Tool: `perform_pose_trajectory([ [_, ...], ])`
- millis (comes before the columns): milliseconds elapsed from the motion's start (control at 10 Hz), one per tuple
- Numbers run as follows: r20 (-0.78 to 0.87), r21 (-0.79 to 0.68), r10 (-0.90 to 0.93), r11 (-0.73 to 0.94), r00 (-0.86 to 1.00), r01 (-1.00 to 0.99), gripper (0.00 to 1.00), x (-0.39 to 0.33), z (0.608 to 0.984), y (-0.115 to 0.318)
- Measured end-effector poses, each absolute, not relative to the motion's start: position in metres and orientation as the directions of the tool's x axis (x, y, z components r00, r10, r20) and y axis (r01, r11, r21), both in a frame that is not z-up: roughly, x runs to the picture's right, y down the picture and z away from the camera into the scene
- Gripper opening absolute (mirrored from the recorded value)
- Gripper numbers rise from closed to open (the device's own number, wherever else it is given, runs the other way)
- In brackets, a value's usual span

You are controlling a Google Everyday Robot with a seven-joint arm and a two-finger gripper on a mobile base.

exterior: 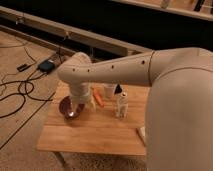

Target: Knock the bottle over

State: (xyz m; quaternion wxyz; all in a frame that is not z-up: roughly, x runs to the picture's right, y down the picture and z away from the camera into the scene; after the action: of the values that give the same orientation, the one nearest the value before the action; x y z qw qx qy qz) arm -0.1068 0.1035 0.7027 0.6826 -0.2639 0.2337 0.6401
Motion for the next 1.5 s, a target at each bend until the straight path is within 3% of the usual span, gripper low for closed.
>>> perform_pose_trajectory([
  [1500,-0.648,-0.065,0.756,0.066,0.092,-0.996,0.65,-0.096,0.712,0.097],
])
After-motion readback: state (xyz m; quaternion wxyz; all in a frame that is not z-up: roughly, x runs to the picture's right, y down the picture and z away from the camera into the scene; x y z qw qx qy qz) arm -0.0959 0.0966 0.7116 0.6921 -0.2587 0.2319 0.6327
